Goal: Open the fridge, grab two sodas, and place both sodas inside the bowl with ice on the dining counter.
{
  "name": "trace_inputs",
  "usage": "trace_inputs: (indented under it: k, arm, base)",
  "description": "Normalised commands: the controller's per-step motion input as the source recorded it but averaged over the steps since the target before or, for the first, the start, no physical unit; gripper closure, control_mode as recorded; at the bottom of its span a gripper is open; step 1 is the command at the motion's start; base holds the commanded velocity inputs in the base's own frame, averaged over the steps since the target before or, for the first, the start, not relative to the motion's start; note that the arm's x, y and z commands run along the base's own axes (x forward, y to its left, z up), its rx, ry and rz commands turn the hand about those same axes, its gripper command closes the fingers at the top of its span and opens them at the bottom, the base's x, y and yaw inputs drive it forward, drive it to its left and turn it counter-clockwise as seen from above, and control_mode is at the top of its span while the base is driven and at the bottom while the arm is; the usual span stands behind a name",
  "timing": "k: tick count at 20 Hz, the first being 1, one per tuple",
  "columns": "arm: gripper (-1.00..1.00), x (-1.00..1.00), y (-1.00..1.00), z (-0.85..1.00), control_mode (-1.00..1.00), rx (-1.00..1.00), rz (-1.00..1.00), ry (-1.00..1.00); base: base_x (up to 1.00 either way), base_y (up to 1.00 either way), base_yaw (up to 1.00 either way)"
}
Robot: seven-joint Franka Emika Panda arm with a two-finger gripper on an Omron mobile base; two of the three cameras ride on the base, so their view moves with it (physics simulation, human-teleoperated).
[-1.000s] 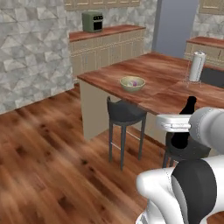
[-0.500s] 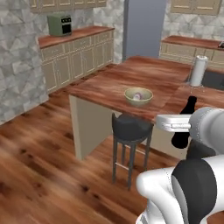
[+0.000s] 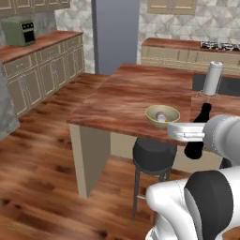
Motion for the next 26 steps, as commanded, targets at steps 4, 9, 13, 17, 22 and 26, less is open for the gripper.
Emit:
trace_inputs:
  k: [4, 9, 13, 17, 22, 26]
  arm:
    - [1.0, 0.0, 0.0, 0.0, 1.0, 0.0, 0.0, 0.0]
    - [1.0, 0.0, 0.0, 0.0, 1.0, 0.0, 0.0, 0.0]
    - [1.0, 0.0, 0.0, 0.0, 1.0, 0.0, 0.0, 0.0]
    - [1.0, 0.0, 0.0, 0.0, 1.0, 0.0, 0.0, 0.0]
    - [1.0, 0.2, 0.0, -0.02, -1.0, 0.0, -0.02, 0.04]
    - [1.0, 1.0, -0.04, -0.28, -1.0, 0.0, 0.0, 0.32]
  base:
    - [0.86, 0.31, -0.48]
    - [0.76, 0.02, -0.51]
    - [0.81, 0.09, -0.5]
    - [0.99, 0.45, -0.42]
    - [0.8, 0.27, -0.23]
    - [0.0, 0.0, 0.0]
